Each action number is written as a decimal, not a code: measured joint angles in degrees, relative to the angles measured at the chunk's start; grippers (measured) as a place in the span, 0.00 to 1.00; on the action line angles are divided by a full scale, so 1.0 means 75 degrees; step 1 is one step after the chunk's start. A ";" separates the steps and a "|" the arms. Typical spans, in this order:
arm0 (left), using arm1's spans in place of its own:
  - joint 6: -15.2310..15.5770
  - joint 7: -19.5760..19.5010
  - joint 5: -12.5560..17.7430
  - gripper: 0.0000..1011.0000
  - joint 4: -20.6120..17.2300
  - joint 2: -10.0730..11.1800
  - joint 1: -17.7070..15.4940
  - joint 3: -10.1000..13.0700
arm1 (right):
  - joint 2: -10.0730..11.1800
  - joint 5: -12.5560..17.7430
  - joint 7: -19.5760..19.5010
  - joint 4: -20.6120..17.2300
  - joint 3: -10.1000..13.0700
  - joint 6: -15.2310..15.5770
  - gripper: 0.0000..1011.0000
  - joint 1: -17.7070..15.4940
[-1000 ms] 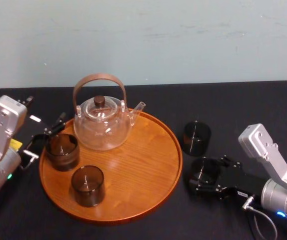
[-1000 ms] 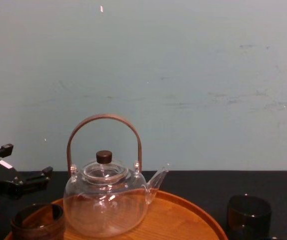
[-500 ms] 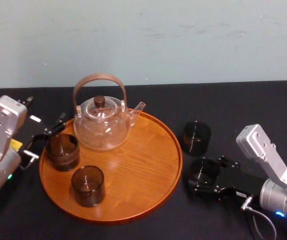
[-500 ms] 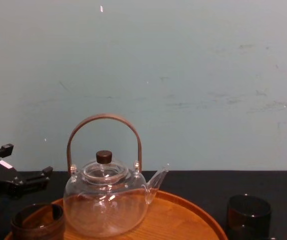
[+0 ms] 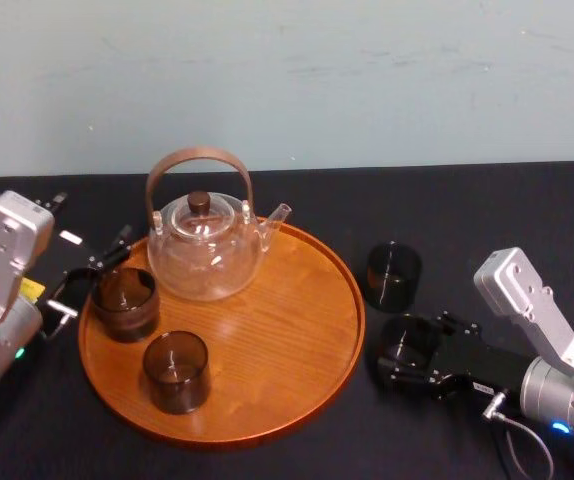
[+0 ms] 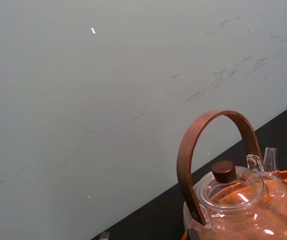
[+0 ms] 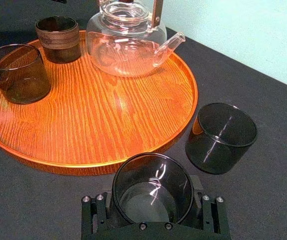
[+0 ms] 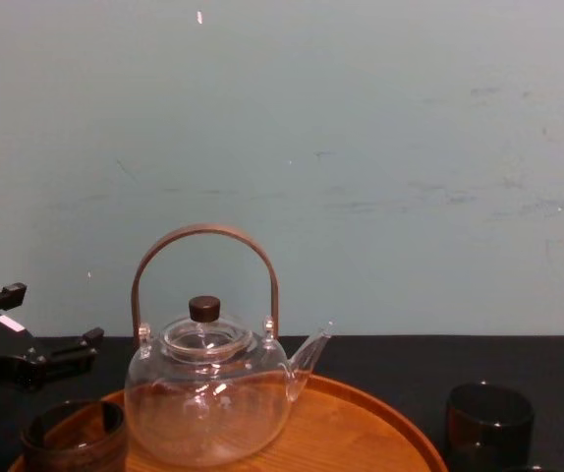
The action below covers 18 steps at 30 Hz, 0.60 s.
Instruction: Pick up the glass from the table and place it on the tray.
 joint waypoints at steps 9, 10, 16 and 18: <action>0.0000 0.0000 0.0000 0.99 0.0000 0.0000 0.0000 0.0000 | 0.0000 0.0006 -0.0008 -0.0001 0.0007 0.0000 0.90 -0.0005; 0.0000 0.0000 0.0000 0.99 0.0000 0.0000 0.0000 0.0000 | 0.0000 0.0006 -0.0009 0.0000 0.0007 0.0000 0.90 -0.0005; 0.0000 0.0000 0.0000 0.99 0.0000 0.0000 0.0000 0.0000 | 0.0007 0.0058 0.0006 -0.0006 0.0029 -0.0021 0.90 -0.0009; 0.0000 0.0000 0.0000 0.99 0.0000 0.0000 0.0000 0.0000 | 0.0030 0.0103 0.0046 -0.0026 0.0044 -0.0035 0.90 -0.0009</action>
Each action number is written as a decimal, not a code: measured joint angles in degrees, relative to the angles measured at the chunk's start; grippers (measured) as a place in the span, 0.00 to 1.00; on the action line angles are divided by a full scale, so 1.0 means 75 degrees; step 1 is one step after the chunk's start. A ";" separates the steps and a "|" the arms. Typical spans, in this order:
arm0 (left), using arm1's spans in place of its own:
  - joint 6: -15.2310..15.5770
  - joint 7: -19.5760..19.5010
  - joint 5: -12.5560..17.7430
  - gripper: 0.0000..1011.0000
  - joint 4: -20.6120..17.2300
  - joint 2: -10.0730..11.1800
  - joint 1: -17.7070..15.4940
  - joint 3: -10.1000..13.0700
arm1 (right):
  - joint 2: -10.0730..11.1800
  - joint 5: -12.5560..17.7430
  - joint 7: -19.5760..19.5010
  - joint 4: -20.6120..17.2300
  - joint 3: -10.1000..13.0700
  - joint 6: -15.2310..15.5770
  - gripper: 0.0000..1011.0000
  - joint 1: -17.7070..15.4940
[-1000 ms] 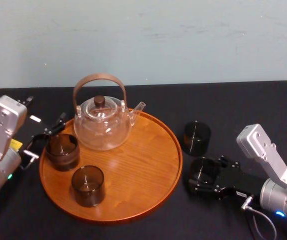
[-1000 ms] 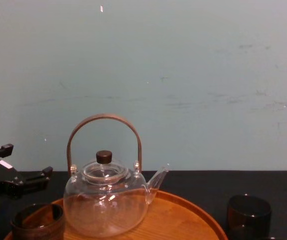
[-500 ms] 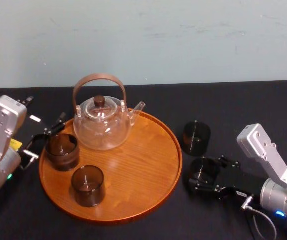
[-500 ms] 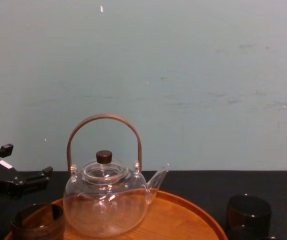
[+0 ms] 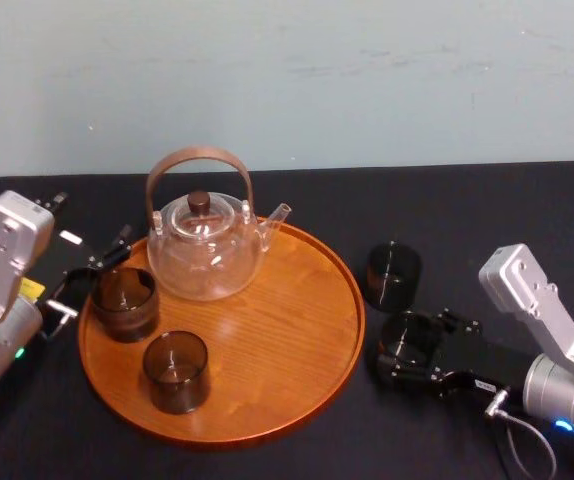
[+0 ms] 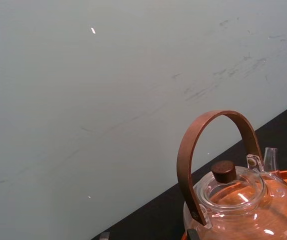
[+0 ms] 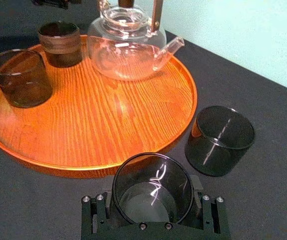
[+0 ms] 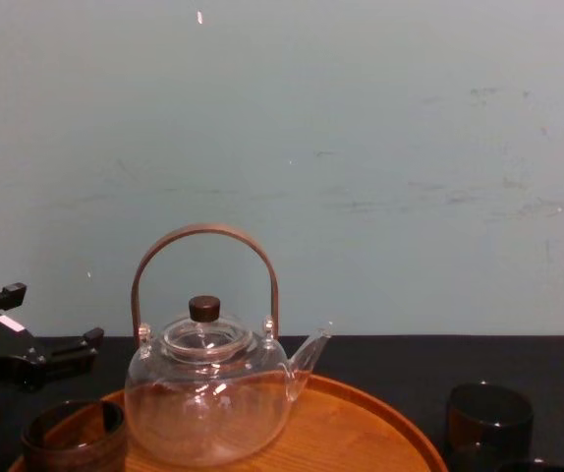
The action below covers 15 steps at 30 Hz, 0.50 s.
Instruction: Pick up the glass from the table and place it on the tray.
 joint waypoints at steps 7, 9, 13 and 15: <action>0.0000 -0.0001 0.0000 0.99 0.0000 0.0000 0.0000 0.0000 | 0.0232 0.0337 0.0288 -0.0327 0.0076 0.0090 0.90 0.0071; 0.0000 0.0000 0.0000 0.99 0.0000 0.0000 0.0000 0.0000 | 0.0280 0.0405 0.0336 -0.0404 0.0081 0.0109 0.90 0.0104; 0.0000 0.0000 0.0000 0.99 0.0000 0.0000 0.0000 0.0000 | 0.0385 0.0509 0.0430 -0.0551 0.0062 0.0106 0.90 0.0221; 0.0000 0.0000 0.0000 0.99 0.0000 0.0000 0.0000 0.0000 | 0.0425 0.0546 0.0494 -0.0604 -0.0002 0.0094 0.90 0.0341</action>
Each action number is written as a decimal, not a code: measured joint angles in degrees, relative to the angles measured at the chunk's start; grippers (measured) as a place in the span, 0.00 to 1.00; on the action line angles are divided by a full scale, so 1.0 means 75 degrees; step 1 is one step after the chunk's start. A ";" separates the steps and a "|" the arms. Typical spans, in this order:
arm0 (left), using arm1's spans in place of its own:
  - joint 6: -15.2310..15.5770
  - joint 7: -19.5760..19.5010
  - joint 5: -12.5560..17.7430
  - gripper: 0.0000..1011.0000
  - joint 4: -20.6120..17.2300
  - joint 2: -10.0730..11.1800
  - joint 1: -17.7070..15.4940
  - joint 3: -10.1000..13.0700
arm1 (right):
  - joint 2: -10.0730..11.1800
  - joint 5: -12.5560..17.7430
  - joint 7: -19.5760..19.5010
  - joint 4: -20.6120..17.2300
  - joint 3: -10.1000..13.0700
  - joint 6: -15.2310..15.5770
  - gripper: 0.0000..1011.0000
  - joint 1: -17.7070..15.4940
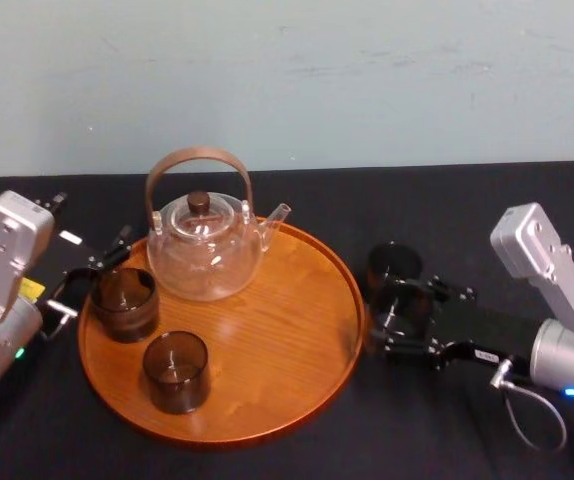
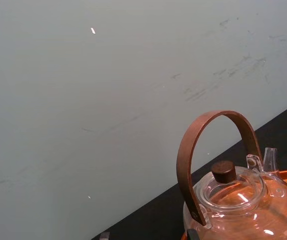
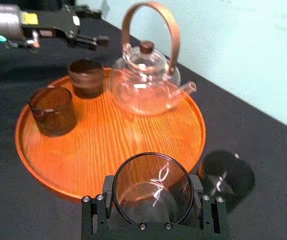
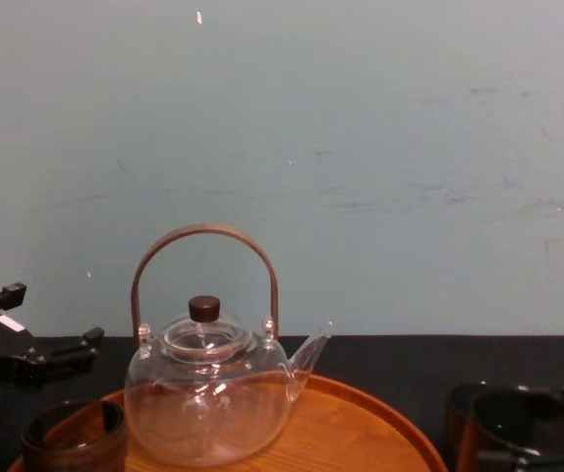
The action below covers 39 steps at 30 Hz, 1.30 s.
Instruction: Pick up the glass from the table and place it on the tray.
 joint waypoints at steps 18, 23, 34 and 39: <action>0.0000 0.0000 0.0000 0.99 0.0000 0.0000 0.0000 0.0000 | -0.0293 0.0045 0.0455 0.0263 -0.1003 -0.0176 0.90 0.1173; 0.0000 0.0000 0.0000 0.99 0.0000 0.0000 0.0000 0.0000 | -0.0441 0.0026 0.0551 0.0458 -0.1283 -0.0210 0.90 0.1436; 0.0000 0.0000 0.0000 0.99 0.0000 0.0000 0.0000 0.0000 | -0.0725 -0.0044 0.0681 0.0921 -0.1798 -0.0238 0.90 0.1914; 0.0000 0.0000 0.0000 0.99 0.0000 0.0000 0.0000 0.0000 | -0.0798 -0.0045 0.0697 0.1067 -0.1929 -0.0238 0.90 0.1997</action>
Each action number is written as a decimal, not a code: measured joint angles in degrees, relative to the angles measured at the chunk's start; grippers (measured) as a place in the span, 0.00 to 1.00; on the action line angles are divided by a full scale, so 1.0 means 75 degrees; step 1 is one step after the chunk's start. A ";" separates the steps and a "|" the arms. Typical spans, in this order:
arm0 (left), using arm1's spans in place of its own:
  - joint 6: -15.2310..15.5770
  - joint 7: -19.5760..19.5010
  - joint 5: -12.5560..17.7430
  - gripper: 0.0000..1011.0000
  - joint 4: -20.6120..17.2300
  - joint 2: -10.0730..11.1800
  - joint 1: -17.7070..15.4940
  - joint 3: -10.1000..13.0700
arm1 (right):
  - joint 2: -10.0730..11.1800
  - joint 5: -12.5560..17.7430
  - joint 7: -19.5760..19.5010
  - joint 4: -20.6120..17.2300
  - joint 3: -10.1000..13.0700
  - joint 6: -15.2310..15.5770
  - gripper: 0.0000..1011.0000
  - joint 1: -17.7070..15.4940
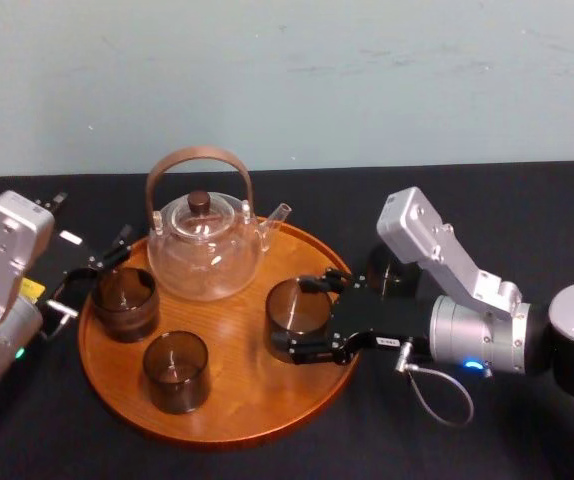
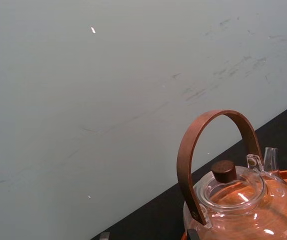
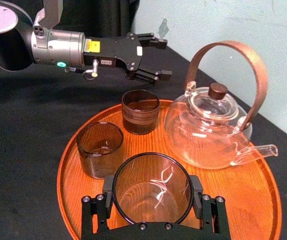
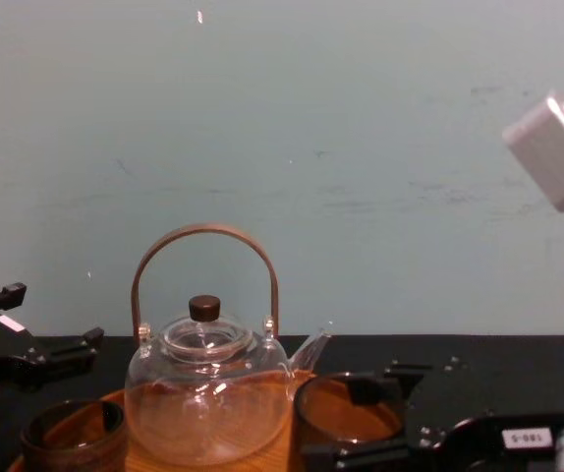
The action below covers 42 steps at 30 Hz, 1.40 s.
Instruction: Pick up the glass from the table and place it on the tray.
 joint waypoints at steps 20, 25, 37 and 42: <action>0.0000 0.0000 0.0000 0.99 0.0000 0.0000 -0.0001 0.0000 | -0.0169 0.0048 0.0202 0.0432 -0.0419 -0.0097 0.90 0.0179; 0.0000 0.0000 0.0000 0.99 0.0000 0.0000 0.0000 0.0000 | -0.0228 0.0052 0.0218 0.0580 -0.0497 -0.0148 0.90 0.0207; 0.0000 0.0000 0.0000 0.99 0.0000 0.0000 0.0000 0.0000 | -0.0389 0.0032 0.0253 0.0968 -0.0586 -0.0282 0.90 0.0308; 0.0000 0.0000 0.0000 0.99 0.0000 0.0000 0.0000 0.0000 | -0.0440 0.0034 0.0280 0.1089 -0.0607 -0.0289 0.90 0.0342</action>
